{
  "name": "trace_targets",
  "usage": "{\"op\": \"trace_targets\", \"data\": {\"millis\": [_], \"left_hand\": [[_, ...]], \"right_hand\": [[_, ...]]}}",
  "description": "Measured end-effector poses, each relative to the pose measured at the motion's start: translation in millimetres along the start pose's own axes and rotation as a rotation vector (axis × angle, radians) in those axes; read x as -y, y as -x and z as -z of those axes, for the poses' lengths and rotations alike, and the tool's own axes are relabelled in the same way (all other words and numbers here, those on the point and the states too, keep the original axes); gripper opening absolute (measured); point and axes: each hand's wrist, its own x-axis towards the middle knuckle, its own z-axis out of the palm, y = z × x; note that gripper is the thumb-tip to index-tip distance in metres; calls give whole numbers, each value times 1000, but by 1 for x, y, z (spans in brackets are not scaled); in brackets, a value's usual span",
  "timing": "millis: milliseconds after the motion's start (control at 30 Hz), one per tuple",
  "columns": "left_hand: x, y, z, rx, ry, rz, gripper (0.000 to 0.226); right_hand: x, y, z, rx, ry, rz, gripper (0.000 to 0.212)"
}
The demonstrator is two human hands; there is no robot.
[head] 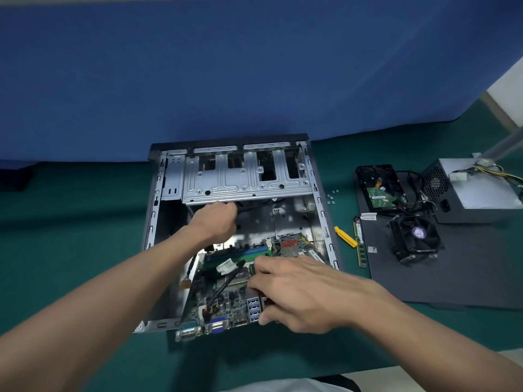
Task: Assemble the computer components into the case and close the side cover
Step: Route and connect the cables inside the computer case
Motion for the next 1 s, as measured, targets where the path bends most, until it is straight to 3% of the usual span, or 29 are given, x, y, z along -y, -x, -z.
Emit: {"op": "trace_targets", "data": {"millis": [367, 600, 1000], "left_hand": [[-5, -1, 55, 141, -142, -73, 9], [0, -3, 51, 133, -103, -58, 9], [13, 10, 28, 88, 167, -14, 20]], "right_hand": [[-21, -36, -31, -73, 160, -93, 28], [-26, -58, -45, -107, 178, -85, 32], [-84, -91, -102, 124, 137, -307, 38]]}}
